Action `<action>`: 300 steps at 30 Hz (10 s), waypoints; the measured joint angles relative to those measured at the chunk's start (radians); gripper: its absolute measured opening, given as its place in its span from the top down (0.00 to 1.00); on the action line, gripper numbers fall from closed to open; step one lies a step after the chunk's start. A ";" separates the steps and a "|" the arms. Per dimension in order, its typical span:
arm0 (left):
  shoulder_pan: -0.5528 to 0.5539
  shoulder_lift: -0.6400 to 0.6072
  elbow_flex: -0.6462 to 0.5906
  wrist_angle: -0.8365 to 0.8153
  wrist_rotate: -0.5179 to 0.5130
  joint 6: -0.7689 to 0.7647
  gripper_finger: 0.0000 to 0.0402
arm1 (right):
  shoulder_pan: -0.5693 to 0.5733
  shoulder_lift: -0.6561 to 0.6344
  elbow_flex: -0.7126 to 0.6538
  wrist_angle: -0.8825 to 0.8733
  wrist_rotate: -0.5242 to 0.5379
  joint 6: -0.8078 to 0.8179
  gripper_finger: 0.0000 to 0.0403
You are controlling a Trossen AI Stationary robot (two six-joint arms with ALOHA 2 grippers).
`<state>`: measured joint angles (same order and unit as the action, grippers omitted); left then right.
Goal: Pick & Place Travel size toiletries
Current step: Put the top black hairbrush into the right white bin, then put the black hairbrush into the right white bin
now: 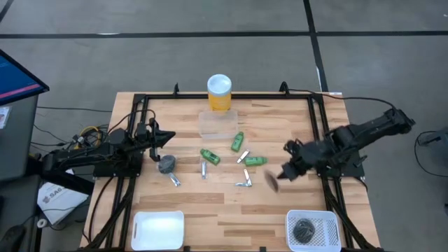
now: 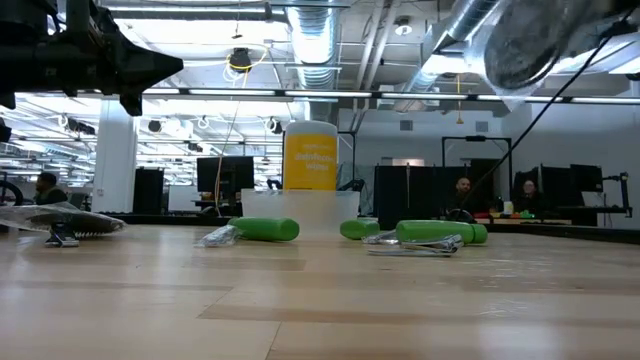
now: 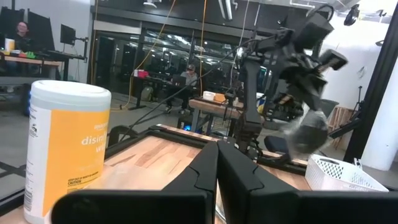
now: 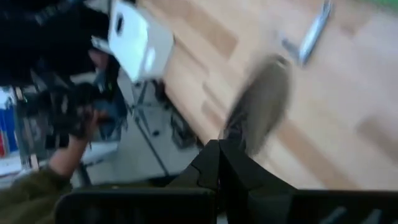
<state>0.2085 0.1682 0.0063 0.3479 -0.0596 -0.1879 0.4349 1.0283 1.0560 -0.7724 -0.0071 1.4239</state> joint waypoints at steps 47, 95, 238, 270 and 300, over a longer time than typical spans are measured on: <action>0.000 0.000 0.000 0.020 -0.001 -0.003 1.00 | 0.589 0.465 0.000 -0.172 -0.238 0.730 1.00; -0.001 0.286 0.491 -0.171 0.113 -0.218 0.55 | 0.059 0.043 0.128 -0.008 0.285 -0.309 0.54; -0.618 1.048 0.863 -1.340 0.007 -0.946 1.00 | -0.225 0.068 0.126 0.078 0.207 -0.890 0.56; -0.458 1.050 1.081 -1.110 0.002 -0.803 1.00 | -0.348 0.591 0.132 0.894 -0.133 -1.293 0.33; -0.448 1.050 1.081 -1.020 -0.001 -0.732 1.00 | -0.393 0.797 0.348 0.676 -0.231 -1.379 0.88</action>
<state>-0.2400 1.2179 1.0878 -0.6723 -0.0608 -0.9199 0.0416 1.8256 1.4037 -0.0966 -0.2382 0.0448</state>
